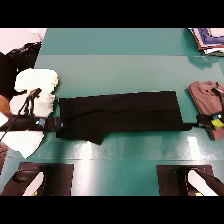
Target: Fold the shirts.
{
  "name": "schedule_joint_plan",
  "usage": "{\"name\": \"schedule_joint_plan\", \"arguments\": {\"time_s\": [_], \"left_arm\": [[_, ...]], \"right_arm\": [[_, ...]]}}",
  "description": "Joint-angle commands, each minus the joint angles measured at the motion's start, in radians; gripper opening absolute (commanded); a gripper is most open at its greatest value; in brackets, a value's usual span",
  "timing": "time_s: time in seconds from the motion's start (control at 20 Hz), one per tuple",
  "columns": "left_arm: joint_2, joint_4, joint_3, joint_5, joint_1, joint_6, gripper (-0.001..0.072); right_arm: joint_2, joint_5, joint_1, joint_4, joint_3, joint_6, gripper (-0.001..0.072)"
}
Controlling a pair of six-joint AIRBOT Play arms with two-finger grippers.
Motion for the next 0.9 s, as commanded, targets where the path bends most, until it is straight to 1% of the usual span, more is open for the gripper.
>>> {"name": "schedule_joint_plan", "arguments": {"time_s": [0.0, 0.15, 0.3, 0.5, 0.55, 0.6, 0.65, 0.7, 0.75, 0.8, 0.85], "left_arm": [[-0.252, 0.014, 0.109, 0.19, 0.001, 0.048, 0.0026], [-0.451, 0.019, 0.231, 0.258, 0.001, 0.049, 0.0027], [-0.583, 0.018, 0.326, 0.315, 0.001, 0.049, 0.0027], [-0.638, 0.018, 0.379, 0.371, 0.001, 0.047, 0.0029], [-0.637, 0.018, 0.385, 0.365, 0.001, 0.047, 0.0083], [-0.637, 0.018, 0.391, 0.348, 0.001, 0.047, 0.0355], [-0.637, 0.018, 0.401, 0.326, 0.001, 0.047, 0.0606], [-0.637, 0.019, 0.417, 0.291, 0.001, 0.048, 0.0644], [-0.637, 0.022, 0.438, 0.257, 0.001, 0.048, 0.0643], [-0.637, 0.022, 0.463, 0.217, 0.001, 0.048, 0.0642], [-0.637, 0.022, 0.49, 0.177, 0.001, 0.048, 0.0615]], "right_arm": [[-0.219, -0.058, 0.084, 0.021, 0.179, 0.025, 0.0016], [-0.394, -0.06, 0.121, 0.022, 0.325, 0.04, 0.0016], [-0.527, -0.07, 0.15, 0.04, 0.456, 0.04, 0.0017], [-0.663, -0.073, 0.131, 0.191, 0.608, 0.039, 0.0019], [-0.686, -0.073, 0.122, 0.238, 0.639, 0.038, 0.0019], [-0.702, -0.073, 0.108, 0.274, 0.661, 0.033, 0.0037], [-0.711, -0.072, 0.088, 0.306, 0.675, 0.028, 0.0212], [-0.711, -0.072, 0.07, 0.329, 0.68, 0.027, 0.0331], [-0.71, -0.068, 0.048, 0.348, 0.68, 0.019, 0.0344], [-0.709, -0.039, 0.022, 0.374, 0.679, -0.018, 0.0343], [-0.709, 0.003, -0.002, 0.389, 0.678, -0.039, 0.0344]]}}
